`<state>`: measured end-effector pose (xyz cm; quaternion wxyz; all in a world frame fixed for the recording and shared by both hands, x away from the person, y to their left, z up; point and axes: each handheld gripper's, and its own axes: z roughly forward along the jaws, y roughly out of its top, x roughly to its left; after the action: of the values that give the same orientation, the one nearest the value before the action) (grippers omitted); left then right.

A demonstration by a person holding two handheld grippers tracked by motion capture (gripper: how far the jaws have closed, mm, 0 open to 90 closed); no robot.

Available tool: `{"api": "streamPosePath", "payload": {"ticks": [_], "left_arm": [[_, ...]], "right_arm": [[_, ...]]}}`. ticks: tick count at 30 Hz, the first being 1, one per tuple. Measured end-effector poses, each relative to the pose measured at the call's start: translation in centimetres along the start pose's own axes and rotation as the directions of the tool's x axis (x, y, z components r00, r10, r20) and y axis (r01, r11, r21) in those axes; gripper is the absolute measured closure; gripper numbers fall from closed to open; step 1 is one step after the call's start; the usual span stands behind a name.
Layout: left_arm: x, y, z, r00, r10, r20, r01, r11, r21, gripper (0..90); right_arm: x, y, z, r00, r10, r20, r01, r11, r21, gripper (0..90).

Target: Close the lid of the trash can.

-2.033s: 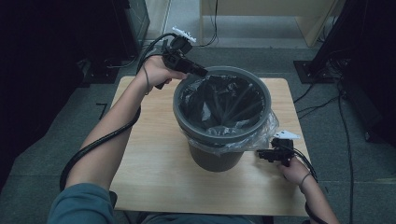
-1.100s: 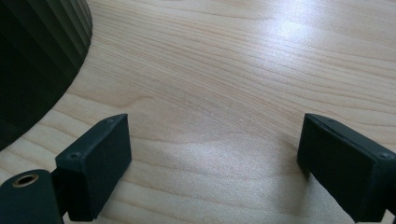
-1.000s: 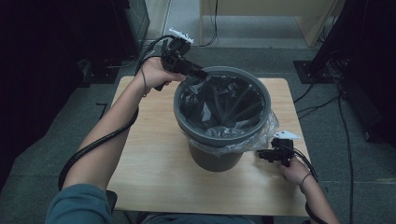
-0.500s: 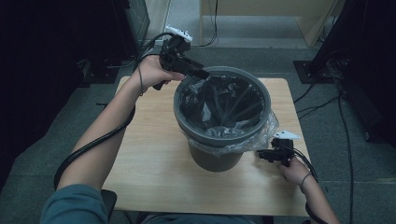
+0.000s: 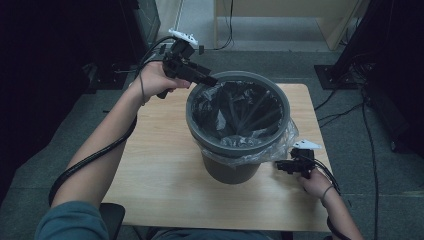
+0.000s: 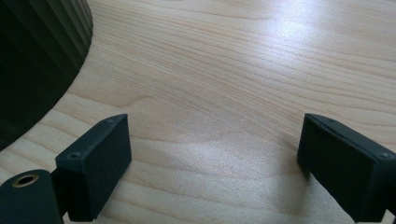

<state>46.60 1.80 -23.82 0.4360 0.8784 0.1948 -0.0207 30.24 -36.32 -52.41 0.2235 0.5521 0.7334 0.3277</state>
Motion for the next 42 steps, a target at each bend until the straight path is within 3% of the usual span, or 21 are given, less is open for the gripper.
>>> {"api": "streamPosePath", "payload": {"ticks": [9,23,29,41,42], "left_arm": [[0.4,-0.4,-1.3,0.9999,-0.009,-0.010,0.009,0.9995,-0.029,37.0],[0.8,-2.1,-2.6,0.9991,-0.021,-0.036,0.020,0.9994,-0.029,36.7],[1.3,-3.2,-3.4,0.9973,-0.043,-0.060,0.039,0.9973,-0.063,35.8],[1.9,-5.0,-4.6,0.9938,-0.059,-0.094,0.051,0.9955,-0.079,35.9],[2.1,-5.4,-4.8,0.9912,-0.069,-0.113,0.060,0.9948,-0.083,35.9]], "right_arm": [[0.0,0.0,0.0,1.0000,-0.001,0.000,0.001,1.000,0.000,9.9],[0.0,0.0,0.0,1.0000,0.000,0.000,0.000,1.000,0.000,9.9],[0.0,0.0,0.0,1.0000,0.000,0.000,0.000,1.000,0.000,9.9],[0.0,0.0,0.0,1.0000,-0.001,-0.001,0.001,1.000,0.000,9.9],[0.0,0.0,0.0,1.0000,-0.001,-0.001,0.001,1.000,0.000,9.9]]}}
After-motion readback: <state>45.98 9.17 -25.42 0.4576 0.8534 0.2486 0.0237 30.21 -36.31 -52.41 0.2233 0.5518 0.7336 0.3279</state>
